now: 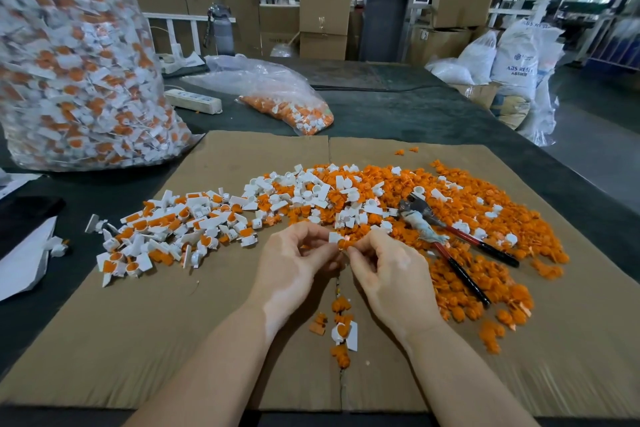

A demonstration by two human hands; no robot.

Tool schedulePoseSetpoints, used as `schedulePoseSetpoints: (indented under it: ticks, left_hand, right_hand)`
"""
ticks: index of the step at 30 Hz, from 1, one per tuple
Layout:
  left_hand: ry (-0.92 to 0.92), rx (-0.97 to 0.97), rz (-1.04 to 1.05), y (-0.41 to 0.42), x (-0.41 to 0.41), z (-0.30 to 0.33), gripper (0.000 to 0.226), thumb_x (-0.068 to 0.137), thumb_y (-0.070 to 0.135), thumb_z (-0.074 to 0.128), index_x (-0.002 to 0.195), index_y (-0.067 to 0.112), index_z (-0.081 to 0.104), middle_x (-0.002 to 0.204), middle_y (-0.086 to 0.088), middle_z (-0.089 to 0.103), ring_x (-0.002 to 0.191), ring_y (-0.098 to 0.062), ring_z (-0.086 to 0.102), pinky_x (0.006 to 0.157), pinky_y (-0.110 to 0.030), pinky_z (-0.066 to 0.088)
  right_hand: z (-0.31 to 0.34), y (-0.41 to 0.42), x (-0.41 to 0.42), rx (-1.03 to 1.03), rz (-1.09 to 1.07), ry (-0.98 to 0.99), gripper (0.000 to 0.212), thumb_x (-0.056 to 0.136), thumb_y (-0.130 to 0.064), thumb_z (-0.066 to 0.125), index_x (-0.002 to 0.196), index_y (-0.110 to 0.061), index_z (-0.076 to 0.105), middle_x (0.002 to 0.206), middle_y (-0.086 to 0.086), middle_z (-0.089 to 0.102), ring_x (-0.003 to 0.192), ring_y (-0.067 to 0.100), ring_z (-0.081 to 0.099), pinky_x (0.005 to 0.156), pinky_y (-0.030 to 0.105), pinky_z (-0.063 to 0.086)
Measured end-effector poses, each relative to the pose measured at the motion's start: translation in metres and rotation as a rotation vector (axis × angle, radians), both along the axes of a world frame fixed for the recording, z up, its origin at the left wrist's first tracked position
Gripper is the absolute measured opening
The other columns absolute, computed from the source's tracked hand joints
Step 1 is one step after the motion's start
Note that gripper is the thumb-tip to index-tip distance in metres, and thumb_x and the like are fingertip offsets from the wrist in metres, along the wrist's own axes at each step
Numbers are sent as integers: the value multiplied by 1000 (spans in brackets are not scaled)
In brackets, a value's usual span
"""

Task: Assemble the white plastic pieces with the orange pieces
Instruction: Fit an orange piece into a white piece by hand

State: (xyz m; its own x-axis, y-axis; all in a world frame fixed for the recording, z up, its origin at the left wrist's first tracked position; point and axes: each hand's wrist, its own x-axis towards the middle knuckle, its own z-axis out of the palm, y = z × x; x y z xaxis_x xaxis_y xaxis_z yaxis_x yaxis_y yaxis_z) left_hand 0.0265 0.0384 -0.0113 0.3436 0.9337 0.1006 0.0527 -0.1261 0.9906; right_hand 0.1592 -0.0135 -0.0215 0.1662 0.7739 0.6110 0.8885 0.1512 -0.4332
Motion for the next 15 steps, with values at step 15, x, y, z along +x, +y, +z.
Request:
schedulePoseSetpoints:
  ticks: [15]
  left_hand:
    - [275,246,3,-3,5,-4,10,84,14,68,79,21,64,70,5,65,61,3,60,58,-8,44]
  right_hand:
    - [-3,0,3,-102,46,48,22,82,-12,65,65,-12,51,53,-5,48,49,13,45,47,26,36]
